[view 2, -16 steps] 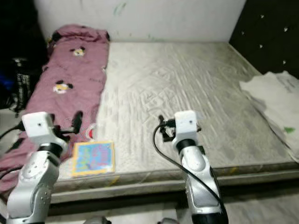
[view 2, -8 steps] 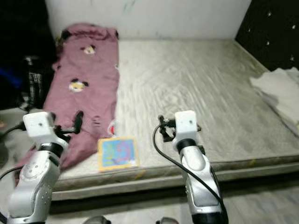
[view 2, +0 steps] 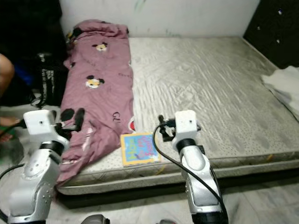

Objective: Clean up the room

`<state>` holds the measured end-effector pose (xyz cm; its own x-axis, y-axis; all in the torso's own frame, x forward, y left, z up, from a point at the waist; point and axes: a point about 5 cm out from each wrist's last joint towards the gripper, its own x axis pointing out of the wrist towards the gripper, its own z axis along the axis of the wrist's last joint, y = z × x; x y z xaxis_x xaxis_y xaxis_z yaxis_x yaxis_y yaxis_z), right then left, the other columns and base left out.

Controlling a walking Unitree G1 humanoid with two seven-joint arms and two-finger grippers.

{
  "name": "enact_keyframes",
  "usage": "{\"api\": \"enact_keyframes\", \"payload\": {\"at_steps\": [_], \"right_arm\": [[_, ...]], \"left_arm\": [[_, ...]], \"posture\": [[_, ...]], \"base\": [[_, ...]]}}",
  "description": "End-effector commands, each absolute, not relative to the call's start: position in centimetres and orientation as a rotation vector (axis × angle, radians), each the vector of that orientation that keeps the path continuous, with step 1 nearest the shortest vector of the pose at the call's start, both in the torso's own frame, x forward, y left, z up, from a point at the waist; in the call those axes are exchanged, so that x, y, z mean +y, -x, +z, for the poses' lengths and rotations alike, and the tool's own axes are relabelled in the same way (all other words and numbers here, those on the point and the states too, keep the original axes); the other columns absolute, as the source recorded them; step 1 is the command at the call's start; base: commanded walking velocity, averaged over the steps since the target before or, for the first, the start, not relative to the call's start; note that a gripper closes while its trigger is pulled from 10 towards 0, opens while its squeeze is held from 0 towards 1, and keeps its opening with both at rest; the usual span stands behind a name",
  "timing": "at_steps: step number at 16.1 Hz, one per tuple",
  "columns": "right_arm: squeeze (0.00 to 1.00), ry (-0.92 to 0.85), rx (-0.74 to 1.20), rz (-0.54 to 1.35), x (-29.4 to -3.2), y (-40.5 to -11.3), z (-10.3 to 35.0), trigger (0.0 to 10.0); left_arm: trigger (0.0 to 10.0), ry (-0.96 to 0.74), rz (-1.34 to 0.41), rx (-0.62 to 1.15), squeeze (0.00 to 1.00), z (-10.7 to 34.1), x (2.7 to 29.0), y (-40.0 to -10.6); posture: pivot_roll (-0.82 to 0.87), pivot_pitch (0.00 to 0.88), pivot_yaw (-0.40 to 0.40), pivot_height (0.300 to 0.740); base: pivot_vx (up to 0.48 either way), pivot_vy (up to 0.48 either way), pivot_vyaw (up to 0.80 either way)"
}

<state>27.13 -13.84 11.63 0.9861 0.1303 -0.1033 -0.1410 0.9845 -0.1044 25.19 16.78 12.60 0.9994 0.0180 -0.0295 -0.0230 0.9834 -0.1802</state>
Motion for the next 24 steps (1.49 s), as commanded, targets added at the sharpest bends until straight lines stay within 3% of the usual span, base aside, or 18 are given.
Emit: {"api": "enact_keyframes", "payload": {"at_steps": [1,6,19,24], "right_arm": [[0.0,0.137,0.091,0.124,-14.61,-27.05,11.76,10.0],[0.0,0.126,0.102,0.116,-14.68,-27.07,11.61,10.0],[0.0,0.121,0.102,0.113,-14.86,-27.08,11.56,10.0],[0.0,0.125,0.104,0.107,-14.96,-27.16,11.57,10.0]], "left_arm": [[10.0,0.185,-0.01,0.019,0.0,12.85,15.97,-25.3],[10.0,0.202,-0.029,0.002,0.0,13.03,15.85,-25.23],[10.0,0.203,-0.057,0.006,0.0,12.96,15.44,-25.22],[10.0,0.203,-0.058,0.017,0.0,12.85,15.34,-25.35]], "posture": [[0.0,0.0,-0.013,0.74],[0.0,0.0,-0.013,0.74],[0.0,0.0,-0.014,0.74],[0.0,0.0,-0.018,0.74]], "base": [[0.0,0.0,0.0],[0.0,0.0,0.0],[0.31,0.0,0.0],[0.0,0.0,0.0]]}}
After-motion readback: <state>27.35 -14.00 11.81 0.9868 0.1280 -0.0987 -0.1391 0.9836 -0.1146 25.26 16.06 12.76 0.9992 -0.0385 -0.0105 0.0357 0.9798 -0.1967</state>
